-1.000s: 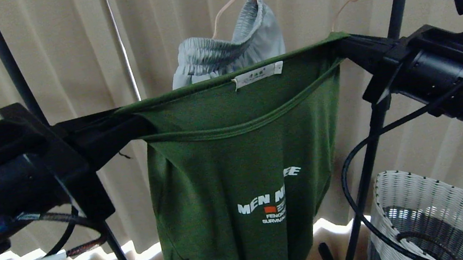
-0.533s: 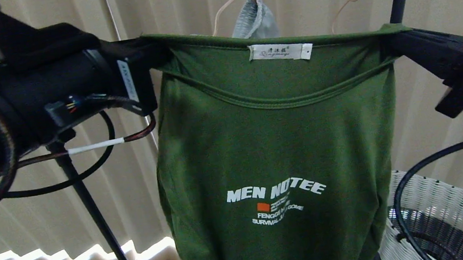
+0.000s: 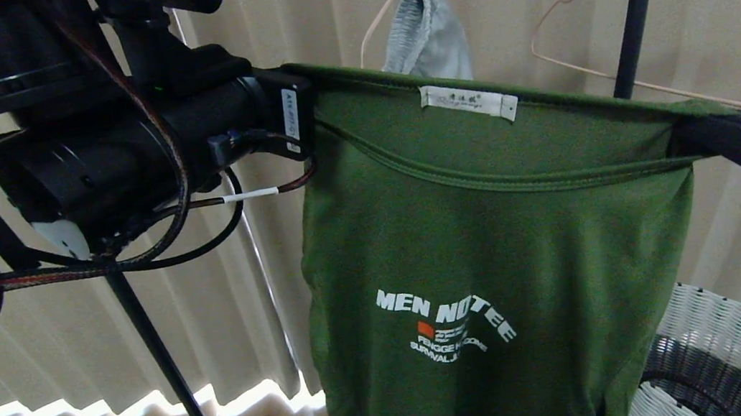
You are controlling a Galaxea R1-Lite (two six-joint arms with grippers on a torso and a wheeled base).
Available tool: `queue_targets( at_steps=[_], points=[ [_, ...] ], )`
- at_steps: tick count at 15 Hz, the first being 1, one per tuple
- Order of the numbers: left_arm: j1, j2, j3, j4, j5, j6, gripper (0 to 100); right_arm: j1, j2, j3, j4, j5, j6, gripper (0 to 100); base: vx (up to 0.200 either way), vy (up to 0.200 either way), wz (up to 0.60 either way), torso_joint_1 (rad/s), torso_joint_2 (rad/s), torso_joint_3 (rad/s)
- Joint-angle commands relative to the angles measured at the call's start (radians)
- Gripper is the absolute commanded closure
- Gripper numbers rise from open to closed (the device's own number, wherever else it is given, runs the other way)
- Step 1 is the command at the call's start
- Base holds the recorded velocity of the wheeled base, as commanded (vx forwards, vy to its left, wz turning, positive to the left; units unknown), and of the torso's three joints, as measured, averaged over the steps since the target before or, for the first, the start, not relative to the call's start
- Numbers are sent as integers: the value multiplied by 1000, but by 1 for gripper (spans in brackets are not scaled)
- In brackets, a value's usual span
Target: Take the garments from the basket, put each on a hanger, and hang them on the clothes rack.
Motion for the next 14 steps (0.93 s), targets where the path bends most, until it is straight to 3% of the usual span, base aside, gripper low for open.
queue_targets(
  at_steps=[1, 6, 8, 10, 14],
  points=[
    [2, 20, 0, -1, 2, -1, 100, 11, -56, -4, 85, -1, 0, 100, 0, 0, 0, 0, 0, 0],
    [25, 10, 26, 0, 0, -1, 100, 2, -39, -24, 170, -12, -10, 100, 0, 0, 0, 0, 0, 0],
    [25, -31, 67, 6, 0, 0, 100, -47, -2, -41, 170, -15, -23, 100, 0, 0, 0, 0, 0, 0],
    [23, -85, 107, 17, -3, 2, 100, -159, 73, -78, 164, -15, -59, 100, 0, 0, 0, 0, 0, 0],
    [21, -189, 131, 155, -12, -3, 100, -166, 172, -153, 158, -52, -61, 100, 0, 0, 0, 0, 0, 0]
  ],
)
